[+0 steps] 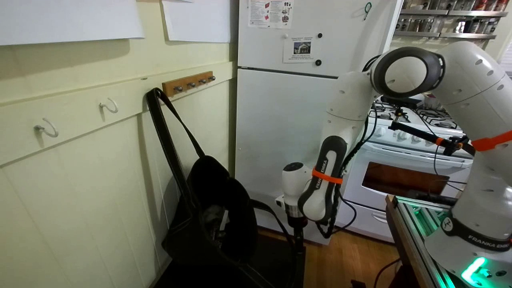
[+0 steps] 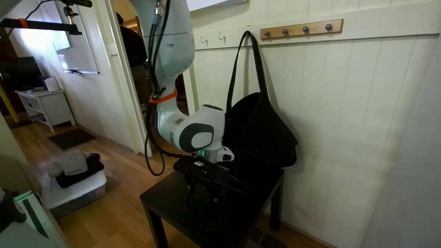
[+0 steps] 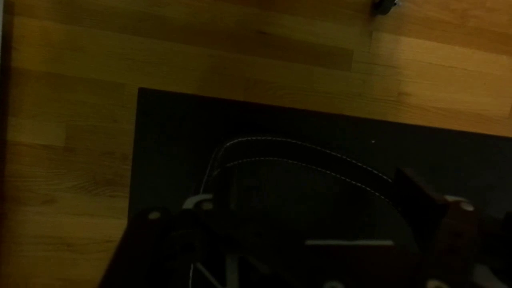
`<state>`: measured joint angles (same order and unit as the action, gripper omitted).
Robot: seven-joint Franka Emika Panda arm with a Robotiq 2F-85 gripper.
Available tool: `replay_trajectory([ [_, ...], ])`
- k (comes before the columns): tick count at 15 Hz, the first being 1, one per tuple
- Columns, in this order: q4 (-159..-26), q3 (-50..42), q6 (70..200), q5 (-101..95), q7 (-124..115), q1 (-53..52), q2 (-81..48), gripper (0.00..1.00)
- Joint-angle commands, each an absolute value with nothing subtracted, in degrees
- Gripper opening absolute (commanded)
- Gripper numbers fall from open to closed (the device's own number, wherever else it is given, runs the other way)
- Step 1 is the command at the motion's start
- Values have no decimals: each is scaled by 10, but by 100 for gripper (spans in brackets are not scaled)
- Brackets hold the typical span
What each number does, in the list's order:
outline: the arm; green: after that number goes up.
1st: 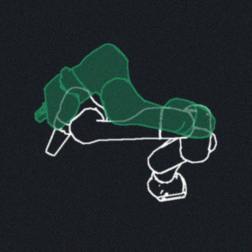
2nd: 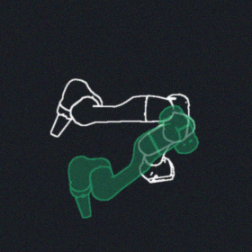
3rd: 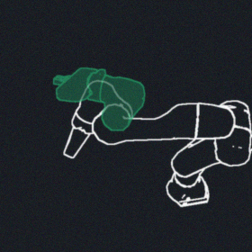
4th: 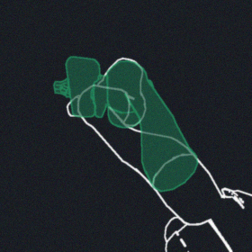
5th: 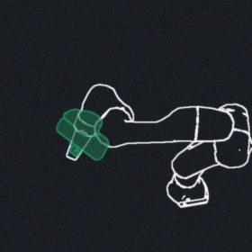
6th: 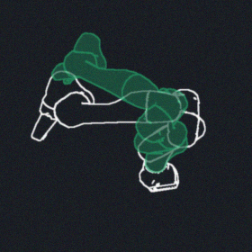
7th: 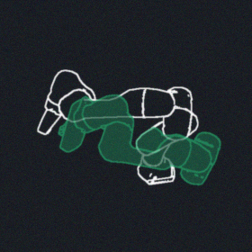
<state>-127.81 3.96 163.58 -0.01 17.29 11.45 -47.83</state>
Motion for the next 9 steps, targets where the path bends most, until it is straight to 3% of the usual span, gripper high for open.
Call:
replay_trajectory([
  [1, -1268, 70, 1706, 17, 149, 148, -522, 100],
  [9, -1263, 78, 1687, 9, 125, 160, -528, 100],
])
